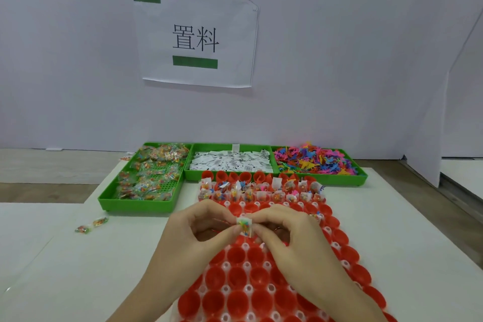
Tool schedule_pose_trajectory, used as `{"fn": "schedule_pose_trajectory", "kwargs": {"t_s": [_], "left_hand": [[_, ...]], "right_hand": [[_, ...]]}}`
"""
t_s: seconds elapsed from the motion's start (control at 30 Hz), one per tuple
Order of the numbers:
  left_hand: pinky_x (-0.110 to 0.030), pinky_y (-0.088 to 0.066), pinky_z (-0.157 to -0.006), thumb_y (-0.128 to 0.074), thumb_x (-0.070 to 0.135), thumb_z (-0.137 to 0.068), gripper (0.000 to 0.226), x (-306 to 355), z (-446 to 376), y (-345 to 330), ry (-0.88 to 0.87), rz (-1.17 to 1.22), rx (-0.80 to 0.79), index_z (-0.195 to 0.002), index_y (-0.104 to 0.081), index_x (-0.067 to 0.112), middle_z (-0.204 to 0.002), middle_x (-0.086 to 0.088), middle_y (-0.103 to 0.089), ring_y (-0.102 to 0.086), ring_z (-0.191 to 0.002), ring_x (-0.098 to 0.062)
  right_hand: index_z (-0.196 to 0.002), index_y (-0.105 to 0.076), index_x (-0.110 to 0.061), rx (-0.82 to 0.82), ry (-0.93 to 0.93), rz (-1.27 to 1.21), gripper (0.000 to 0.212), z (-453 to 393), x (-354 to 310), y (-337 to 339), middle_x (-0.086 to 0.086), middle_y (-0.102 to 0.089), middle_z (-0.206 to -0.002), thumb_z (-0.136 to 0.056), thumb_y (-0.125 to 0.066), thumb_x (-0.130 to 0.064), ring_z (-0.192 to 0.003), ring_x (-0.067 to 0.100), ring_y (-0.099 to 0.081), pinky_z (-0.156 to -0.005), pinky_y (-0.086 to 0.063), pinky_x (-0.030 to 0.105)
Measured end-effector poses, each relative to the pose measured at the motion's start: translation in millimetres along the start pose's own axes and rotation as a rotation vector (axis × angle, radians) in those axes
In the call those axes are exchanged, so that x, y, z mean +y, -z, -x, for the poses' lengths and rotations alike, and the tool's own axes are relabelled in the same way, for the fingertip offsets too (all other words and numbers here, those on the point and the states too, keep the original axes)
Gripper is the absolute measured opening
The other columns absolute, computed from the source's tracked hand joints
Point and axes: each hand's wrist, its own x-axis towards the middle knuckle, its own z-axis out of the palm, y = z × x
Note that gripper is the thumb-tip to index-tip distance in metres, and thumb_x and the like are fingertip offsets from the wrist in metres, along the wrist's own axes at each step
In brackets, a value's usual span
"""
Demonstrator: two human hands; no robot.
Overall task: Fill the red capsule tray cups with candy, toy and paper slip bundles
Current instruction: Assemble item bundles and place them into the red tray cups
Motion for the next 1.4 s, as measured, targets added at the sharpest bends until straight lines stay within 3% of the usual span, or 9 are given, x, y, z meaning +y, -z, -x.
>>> {"fn": "schedule_pose_trajectory", "kwargs": {"t_s": [0.23,0.43,0.6,0.73,0.83,0.9,1.07,1.17,1.4], "left_hand": [[-0.028,-0.061,-0.077,-0.084,0.024,-0.076,0.021,2.1,1.6,-0.3,-0.062,-0.039,-0.019,-0.097,-0.079,0.026,-0.085,-0.008,-0.077,-0.076,-0.081,-0.021],[-0.029,-0.061,-0.078,-0.081,0.024,-0.078,0.014,1.7,2.4,1.0,-0.009,-0.017,-0.041,-0.092,-0.080,0.025,-0.082,-0.012,-0.076,-0.075,-0.079,-0.025],[-0.019,-0.058,-0.074,-0.081,0.017,-0.080,0.013,-0.8,0.0,6.2,0.029,-0.003,-0.025,-0.092,-0.080,0.021,-0.079,-0.010,-0.075,-0.074,-0.078,-0.021],[-0.018,-0.058,-0.074,-0.080,0.020,-0.079,0.012,-2.2,-1.7,6.9,0.031,-0.012,-0.019,-0.090,-0.080,0.025,-0.080,-0.011,-0.075,-0.075,-0.078,-0.021],[-0.020,-0.059,-0.074,-0.079,0.025,-0.075,0.013,-3.6,-2.7,6.6,0.031,-0.015,-0.022,-0.088,-0.080,0.026,-0.079,-0.011,-0.075,-0.075,-0.076,-0.022],[-0.023,-0.060,-0.075,-0.079,0.026,-0.073,0.015,-4.1,-3.2,6.9,0.029,-0.008,-0.022,-0.087,-0.080,0.027,-0.079,-0.010,-0.076,-0.075,-0.076,-0.022],[-0.020,-0.059,-0.072,-0.079,0.023,-0.071,0.016,-2.9,-4.4,8.8,0.035,0.011,-0.019,-0.086,-0.081,0.027,-0.079,-0.012,-0.076,-0.076,-0.074,-0.022],[-0.015,-0.057,-0.069,-0.079,0.023,-0.073,0.014,-2.0,-4.8,9.6,0.034,-0.014,-0.016,-0.086,-0.080,0.027,-0.077,-0.012,-0.076,-0.075,-0.073,-0.021],[-0.016,-0.057,-0.070,-0.079,0.019,-0.077,0.013,1.5,-3.7,9.4,0.039,-0.009,-0.017,-0.087,-0.080,0.026,-0.078,-0.013,-0.076,-0.075,-0.073,-0.020]], "right_hand": [[-0.099,-0.074,-0.032,0.001,-0.071,-0.164,0.016,0.8,2.4,1.2,-0.007,-0.074,-0.086,-0.094,-0.071,-0.017,-0.079,0.010,-0.072,-0.070,-0.058,0.021],[-0.098,-0.075,-0.014,0.081,-0.118,-0.198,0.025,-24.2,3.6,23.5,0.005,-0.076,-0.081,-0.103,-0.053,-0.005,-0.069,0.015,-0.072,-0.061,-0.055,0.020],[-0.100,-0.074,-0.012,0.137,-0.240,0.125,0.021,-92.6,37.1,58.0,0.000,-0.075,-0.078,-0.103,-0.054,-0.008,-0.065,0.009,-0.071,-0.056,-0.053,0.016],[-0.104,-0.074,-0.003,0.121,-0.328,0.386,0.022,-145.6,86.0,88.8,0.014,-0.073,-0.095,-0.103,-0.051,-0.002,-0.080,0.021,-0.070,-0.073,-0.060,0.032],[-0.108,-0.077,-0.007,0.060,-0.324,0.533,0.022,-166.1,116.6,99.6,0.017,-0.072,-0.112,-0.101,-0.057,-0.004,-0.080,0.024,-0.068,-0.059,-0.046,0.022],[-0.105,-0.079,-0.010,0.037,-0.318,0.535,0.019,-175.3,130.3,98.3,0.014,-0.073,-0.112,-0.099,-0.062,-0.005,-0.081,0.022,-0.068,-0.060,-0.045,0.022],[-0.101,-0.081,-0.009,-0.043,-0.294,0.557,0.013,-193.5,147.7,77.5,0.011,-0.077,-0.103,-0.091,-0.073,-0.007,-0.090,0.019,-0.070,-0.081,-0.053,0.028],[-0.098,-0.081,-0.009,-0.094,-0.237,0.630,0.011,-200.4,149.3,72.4,0.007,-0.077,-0.099,-0.087,-0.079,-0.012,-0.080,0.013,-0.067,-0.080,-0.055,0.027],[-0.100,-0.078,-0.007,-0.158,-0.218,0.720,0.014,-203.0,148.8,73.5,0.008,-0.075,-0.098,-0.087,-0.075,-0.004,-0.082,0.015,-0.067,-0.078,-0.055,0.026]]}}
